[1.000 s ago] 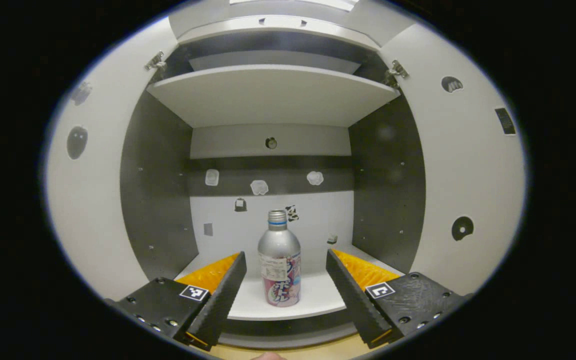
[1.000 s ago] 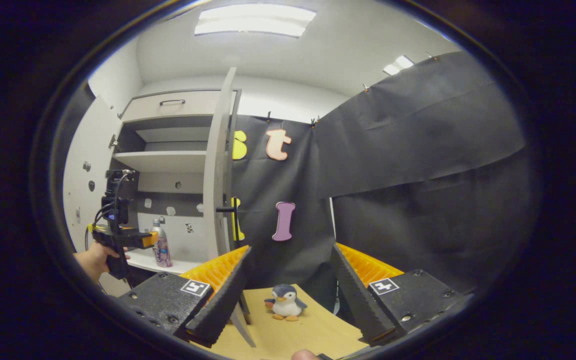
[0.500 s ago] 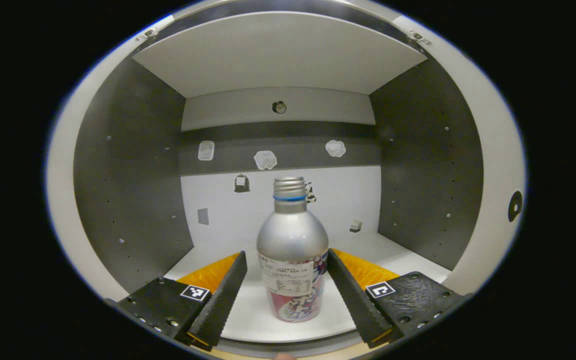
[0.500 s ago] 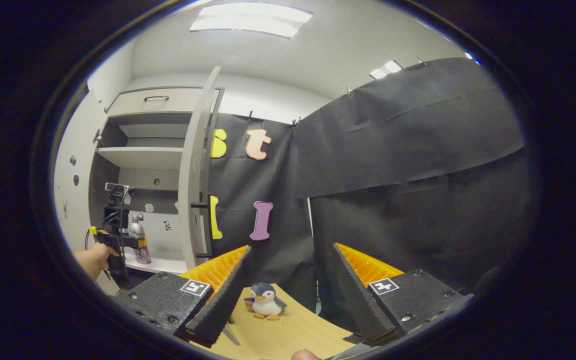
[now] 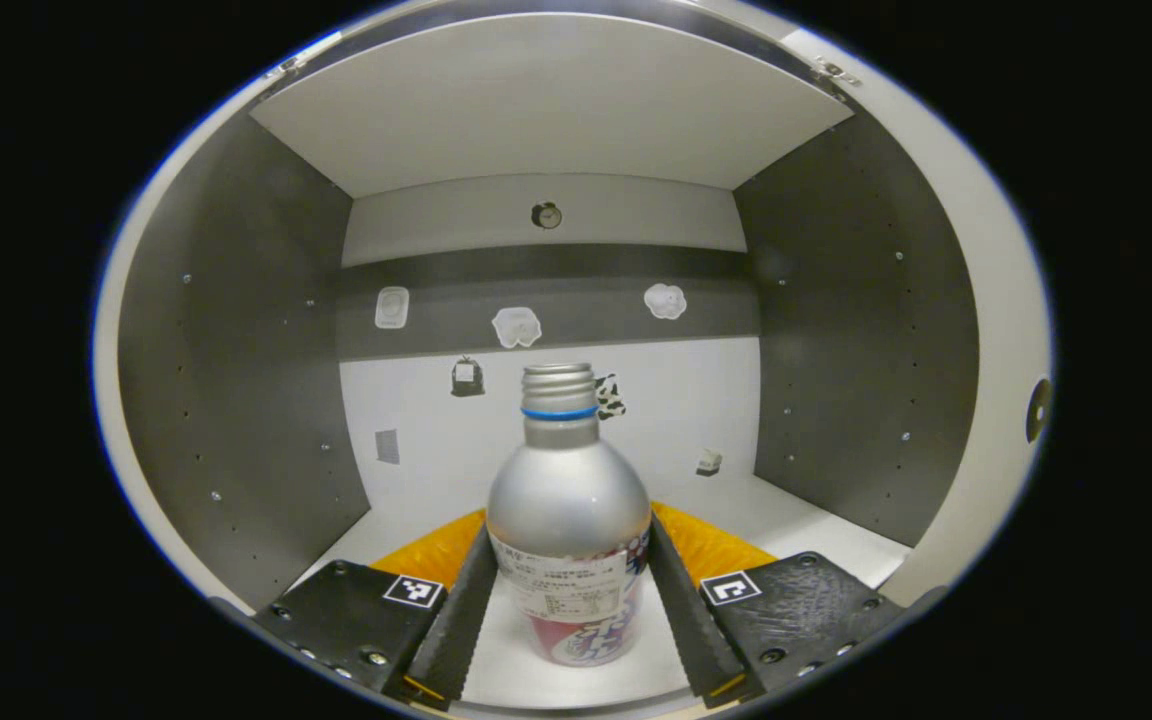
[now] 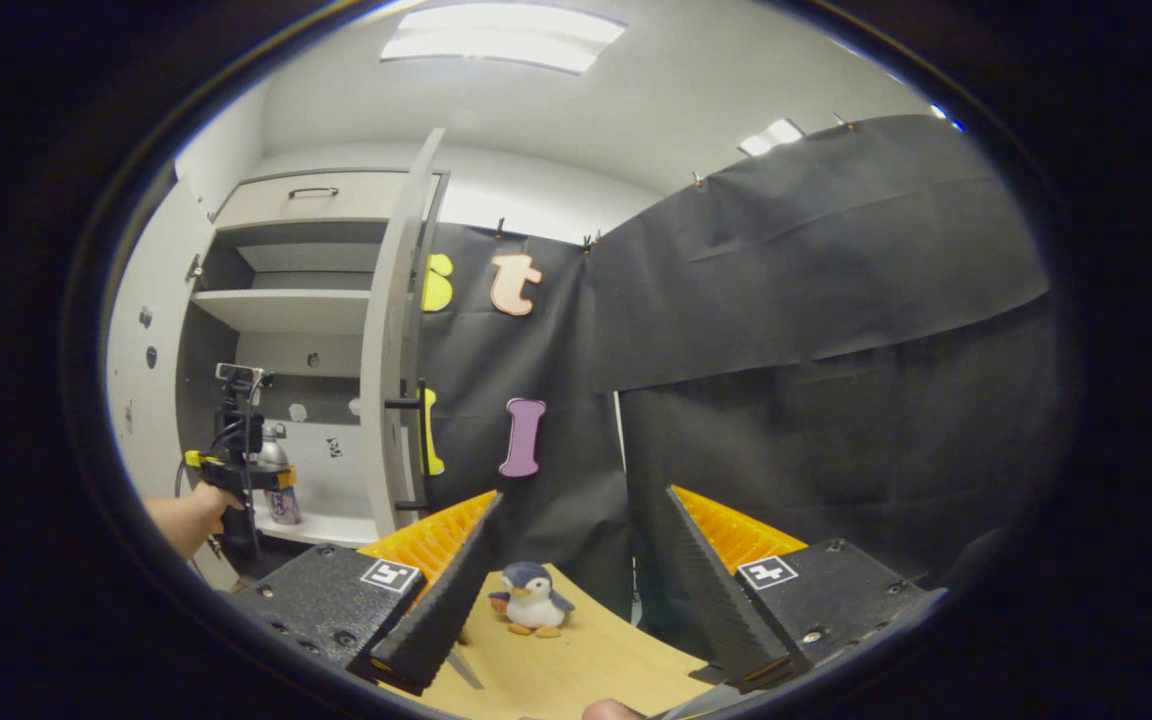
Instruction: Grasp the bottle in the cabinet with the left hand and place it on the coaster, then close the right door with the right hand and the left door with the left hand.
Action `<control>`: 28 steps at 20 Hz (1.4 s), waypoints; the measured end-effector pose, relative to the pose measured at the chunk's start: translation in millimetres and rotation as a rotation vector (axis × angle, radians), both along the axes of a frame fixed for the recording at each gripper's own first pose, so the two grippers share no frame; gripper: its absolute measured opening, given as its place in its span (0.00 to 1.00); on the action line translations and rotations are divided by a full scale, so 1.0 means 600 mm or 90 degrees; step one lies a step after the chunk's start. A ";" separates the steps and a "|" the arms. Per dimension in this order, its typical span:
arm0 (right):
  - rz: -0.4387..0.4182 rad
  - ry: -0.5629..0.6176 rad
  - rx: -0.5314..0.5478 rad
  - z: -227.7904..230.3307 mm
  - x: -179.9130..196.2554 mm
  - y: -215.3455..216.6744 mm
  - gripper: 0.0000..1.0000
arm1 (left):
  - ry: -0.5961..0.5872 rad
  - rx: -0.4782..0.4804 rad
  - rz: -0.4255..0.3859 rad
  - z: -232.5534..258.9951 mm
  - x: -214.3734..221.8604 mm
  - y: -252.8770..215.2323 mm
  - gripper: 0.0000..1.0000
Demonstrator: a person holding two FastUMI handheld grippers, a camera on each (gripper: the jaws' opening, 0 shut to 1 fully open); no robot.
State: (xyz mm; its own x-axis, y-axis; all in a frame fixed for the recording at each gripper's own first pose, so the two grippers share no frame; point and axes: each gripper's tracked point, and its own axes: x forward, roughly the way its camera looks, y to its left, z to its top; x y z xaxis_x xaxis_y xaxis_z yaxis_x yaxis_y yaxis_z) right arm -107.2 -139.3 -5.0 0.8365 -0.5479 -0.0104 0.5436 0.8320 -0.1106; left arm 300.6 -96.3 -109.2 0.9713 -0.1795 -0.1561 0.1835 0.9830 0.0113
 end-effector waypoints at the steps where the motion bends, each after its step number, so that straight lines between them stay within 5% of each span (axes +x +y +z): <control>1: 0.004 0.002 0.000 -0.001 0.000 0.001 0.99 | -0.006 -0.003 -0.001 0.006 -0.005 -0.001 0.79; 16: 0.110 0.057 0.056 -0.056 0.066 0.010 0.98 | -0.072 -0.040 0.016 0.029 -0.243 0.030 0.80; 28: 0.114 0.082 0.062 -0.081 0.055 0.025 0.98 | -0.081 0.011 -0.052 -0.071 -0.406 -0.008 0.80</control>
State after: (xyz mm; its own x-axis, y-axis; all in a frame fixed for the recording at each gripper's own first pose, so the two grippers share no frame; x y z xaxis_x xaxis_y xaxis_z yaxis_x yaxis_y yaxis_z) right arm -74.1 -124.5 -53.4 0.9082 -0.3826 -0.1695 0.3736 0.9238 -0.0835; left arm 57.1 -101.2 -151.6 0.9656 -0.2574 -0.0362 0.2591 0.9642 0.0560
